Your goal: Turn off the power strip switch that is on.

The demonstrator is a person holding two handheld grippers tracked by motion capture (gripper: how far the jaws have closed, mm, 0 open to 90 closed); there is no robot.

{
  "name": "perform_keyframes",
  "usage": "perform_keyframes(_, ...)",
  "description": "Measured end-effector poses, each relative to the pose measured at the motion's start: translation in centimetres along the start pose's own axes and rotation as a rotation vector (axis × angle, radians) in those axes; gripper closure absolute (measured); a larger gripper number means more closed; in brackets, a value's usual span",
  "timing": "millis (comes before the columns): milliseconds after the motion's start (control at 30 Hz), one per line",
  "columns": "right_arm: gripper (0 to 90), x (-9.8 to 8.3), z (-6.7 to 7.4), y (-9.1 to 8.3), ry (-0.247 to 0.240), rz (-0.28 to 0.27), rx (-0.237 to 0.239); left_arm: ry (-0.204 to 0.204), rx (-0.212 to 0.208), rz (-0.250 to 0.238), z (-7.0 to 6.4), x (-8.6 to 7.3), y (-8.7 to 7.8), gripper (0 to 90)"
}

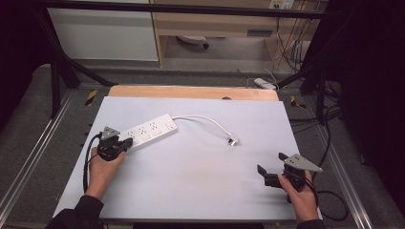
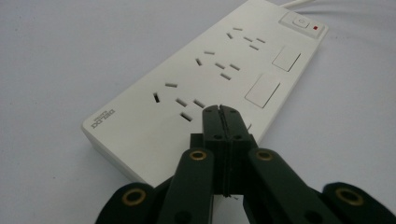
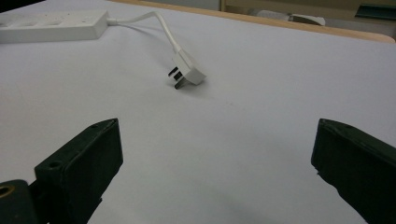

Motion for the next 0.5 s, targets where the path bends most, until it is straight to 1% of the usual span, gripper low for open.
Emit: perform_keyframes(500, 2.5, 0.01, -0.03, -0.01, 0.002, -0.001, 0.000, 0.005, 0.000, -0.007, -0.10, 0.00, 0.06, 90.0)
Point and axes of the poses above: each handheld gripper's, and its own axes: y roughly forward along the jaws, x roughly out of its top, z roughly to its left, the point moved 3 cm from there along y, roughly forward along the jaws, and after that the axes turned 2 degrees about -z, right-handed, at the moved point
